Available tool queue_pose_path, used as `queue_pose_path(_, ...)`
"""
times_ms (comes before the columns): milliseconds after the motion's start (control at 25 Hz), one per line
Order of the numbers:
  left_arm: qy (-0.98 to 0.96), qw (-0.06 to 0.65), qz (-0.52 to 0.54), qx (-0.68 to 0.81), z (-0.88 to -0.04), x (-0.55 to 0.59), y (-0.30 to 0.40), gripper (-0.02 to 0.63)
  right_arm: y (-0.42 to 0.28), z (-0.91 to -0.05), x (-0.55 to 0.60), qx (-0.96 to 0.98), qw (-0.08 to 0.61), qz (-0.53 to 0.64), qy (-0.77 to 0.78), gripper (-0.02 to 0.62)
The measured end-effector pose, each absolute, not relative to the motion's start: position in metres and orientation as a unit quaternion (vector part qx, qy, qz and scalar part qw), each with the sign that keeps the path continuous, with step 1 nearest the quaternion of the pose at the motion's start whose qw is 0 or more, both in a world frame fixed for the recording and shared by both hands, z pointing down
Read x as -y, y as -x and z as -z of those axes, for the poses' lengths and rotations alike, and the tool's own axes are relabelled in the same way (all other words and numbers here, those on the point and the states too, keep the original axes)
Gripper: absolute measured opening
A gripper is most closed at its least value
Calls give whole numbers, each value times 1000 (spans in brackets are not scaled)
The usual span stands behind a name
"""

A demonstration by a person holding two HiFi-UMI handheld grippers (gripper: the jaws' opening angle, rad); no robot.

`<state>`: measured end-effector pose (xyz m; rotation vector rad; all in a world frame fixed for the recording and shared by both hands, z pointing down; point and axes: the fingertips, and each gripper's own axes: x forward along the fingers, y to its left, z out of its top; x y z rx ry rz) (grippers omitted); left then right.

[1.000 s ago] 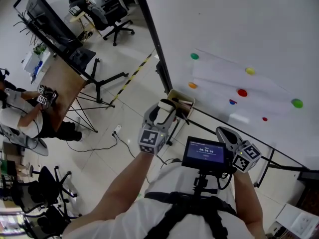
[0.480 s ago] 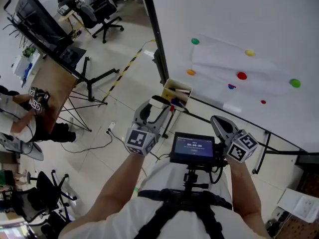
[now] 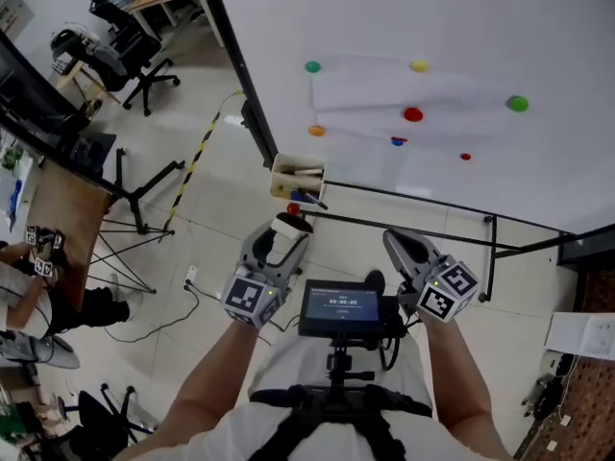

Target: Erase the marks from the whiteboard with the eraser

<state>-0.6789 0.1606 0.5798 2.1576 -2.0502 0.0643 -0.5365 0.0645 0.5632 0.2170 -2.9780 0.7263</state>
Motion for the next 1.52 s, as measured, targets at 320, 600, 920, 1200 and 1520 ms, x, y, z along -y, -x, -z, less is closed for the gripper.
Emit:
queue_pose_path(320,-795,92,-31,599,-583,-126,590,278,442,-556,-61,960,14,-226,-163,11)
queue_pose_path(600,-831,85,-67,546,-578,-93,484,278,329,-545,-39,947,-16,-223,-231,11)
queue_pose_path(920,-838,97,-106,526,-569,-52,336,276,186,-509,-26,942,-48,-209,-259,11)
queue_pose_path(1200,-845,60,-123,517,-550,-23,210,276,58,-494,-17,948,-54,-183,-257,11)
queue_pose_path(1520,-829,1,-139,541,-526,14,121,276,-67,-484,7,941,-62,-165,-287,11)
